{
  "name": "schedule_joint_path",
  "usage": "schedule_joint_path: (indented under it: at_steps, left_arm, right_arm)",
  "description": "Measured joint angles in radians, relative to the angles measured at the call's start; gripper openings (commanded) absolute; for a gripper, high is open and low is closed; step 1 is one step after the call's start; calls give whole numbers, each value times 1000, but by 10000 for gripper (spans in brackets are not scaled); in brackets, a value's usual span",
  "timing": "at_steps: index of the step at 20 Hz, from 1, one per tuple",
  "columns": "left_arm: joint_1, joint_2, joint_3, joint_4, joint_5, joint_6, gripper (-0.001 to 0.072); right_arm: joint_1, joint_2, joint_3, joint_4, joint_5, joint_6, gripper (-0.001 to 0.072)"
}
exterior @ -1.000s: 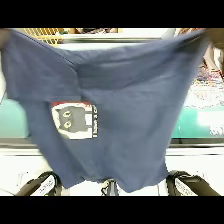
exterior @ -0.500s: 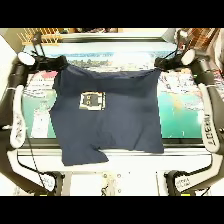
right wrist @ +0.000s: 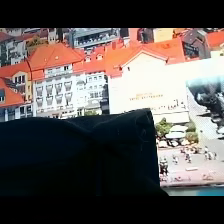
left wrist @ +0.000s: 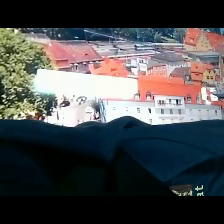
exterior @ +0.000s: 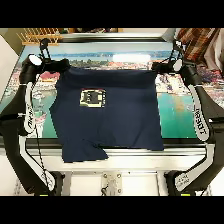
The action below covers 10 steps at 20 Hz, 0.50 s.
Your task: Fold the clothes and pants, and hang the long-sleeved shirts on hangers.
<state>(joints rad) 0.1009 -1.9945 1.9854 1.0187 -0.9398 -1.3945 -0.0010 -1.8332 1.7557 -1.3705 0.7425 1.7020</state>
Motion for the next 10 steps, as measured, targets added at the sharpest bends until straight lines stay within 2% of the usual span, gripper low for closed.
schedule_joint_path:
  at_steps: [5,10]
  left_arm:
    - [51,55,-104,0,-79,8,9]
    - [64,158,-315,11,-74,28,10]
  right_arm:
    - [0,28,-29,-23,108,3,12]
    - [16,113,-166,-41,147,12,12]
